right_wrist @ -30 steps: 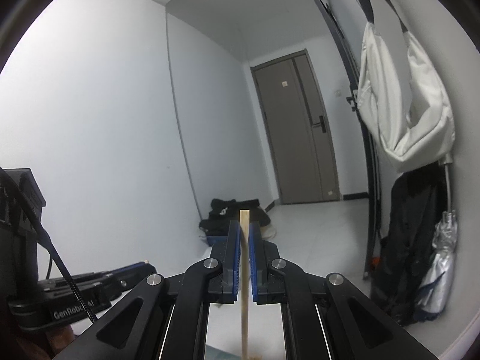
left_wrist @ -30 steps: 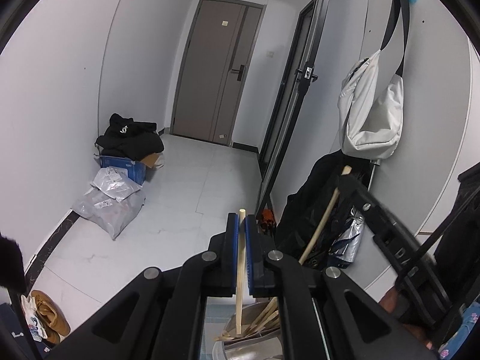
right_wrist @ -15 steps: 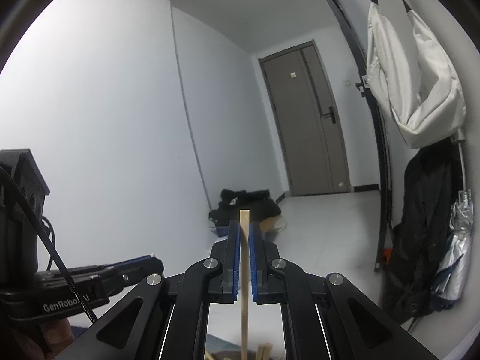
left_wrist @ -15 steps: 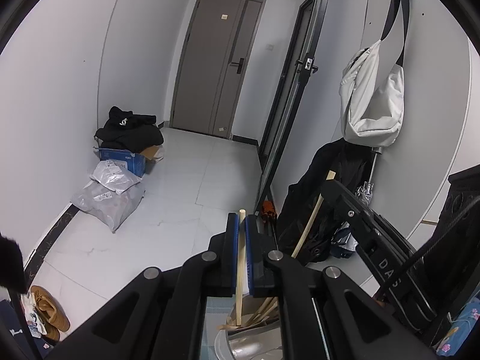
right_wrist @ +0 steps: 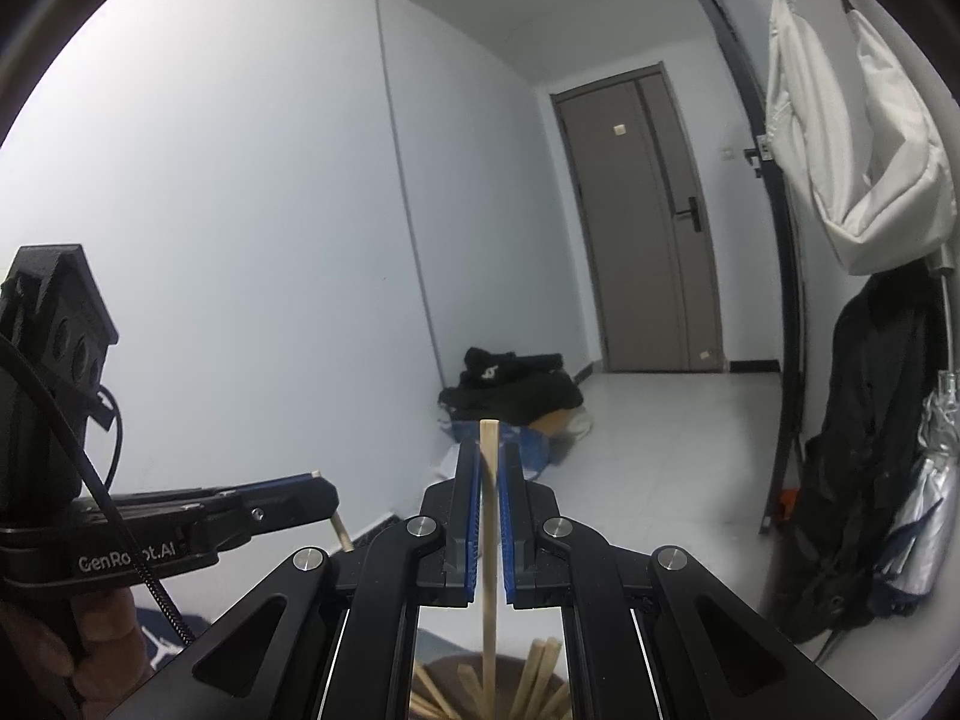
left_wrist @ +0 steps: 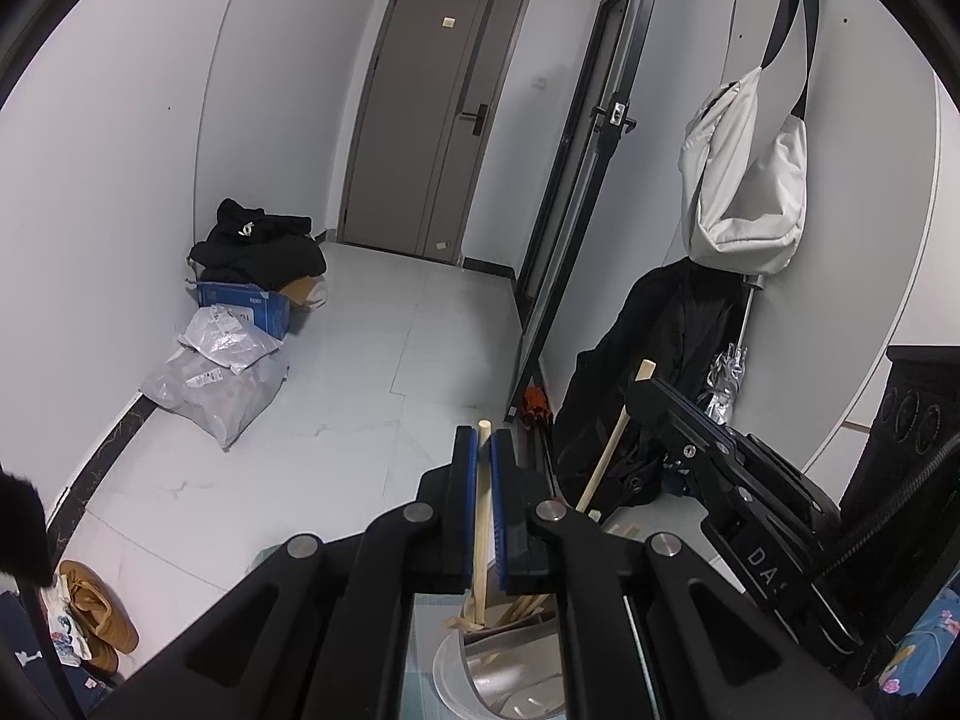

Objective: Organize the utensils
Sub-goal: 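Carry both held chopsticks over the white holder and lower them in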

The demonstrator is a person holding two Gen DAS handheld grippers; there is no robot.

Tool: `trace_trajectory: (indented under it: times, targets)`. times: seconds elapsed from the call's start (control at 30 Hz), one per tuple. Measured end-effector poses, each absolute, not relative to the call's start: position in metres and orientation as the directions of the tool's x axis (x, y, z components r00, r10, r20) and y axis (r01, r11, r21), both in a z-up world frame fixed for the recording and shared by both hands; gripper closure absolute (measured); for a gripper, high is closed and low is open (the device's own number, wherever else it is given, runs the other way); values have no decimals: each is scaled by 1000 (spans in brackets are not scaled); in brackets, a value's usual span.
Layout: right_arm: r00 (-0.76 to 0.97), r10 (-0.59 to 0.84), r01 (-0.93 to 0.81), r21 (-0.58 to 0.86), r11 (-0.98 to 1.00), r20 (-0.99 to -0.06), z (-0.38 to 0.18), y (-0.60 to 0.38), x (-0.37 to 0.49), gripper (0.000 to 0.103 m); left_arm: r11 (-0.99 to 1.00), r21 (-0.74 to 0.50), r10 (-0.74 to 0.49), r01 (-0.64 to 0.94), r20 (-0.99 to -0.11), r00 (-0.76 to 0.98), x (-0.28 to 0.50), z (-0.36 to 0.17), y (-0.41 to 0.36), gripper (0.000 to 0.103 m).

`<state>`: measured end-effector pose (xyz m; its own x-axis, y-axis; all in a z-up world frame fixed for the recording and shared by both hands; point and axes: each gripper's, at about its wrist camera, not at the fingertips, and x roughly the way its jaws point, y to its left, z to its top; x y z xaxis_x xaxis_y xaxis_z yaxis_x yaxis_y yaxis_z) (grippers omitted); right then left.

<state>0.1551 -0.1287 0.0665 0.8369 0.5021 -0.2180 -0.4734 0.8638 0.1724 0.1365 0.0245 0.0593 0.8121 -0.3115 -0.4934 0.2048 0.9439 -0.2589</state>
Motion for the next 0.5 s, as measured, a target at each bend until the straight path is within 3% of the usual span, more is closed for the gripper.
trace_trajectory:
  times: [0.23, 0.5]
  targets:
    - [811, 527, -508, 138, 850, -253, 57, -130, 154, 98, 937, -250, -342, 245, -504, 793, 136, 52, 17, 102]
    - [769, 569, -535, 194, 822, -292, 44, -135, 156, 98, 930, -229, -367, 287, -524, 769, 132, 43, 13, 102]
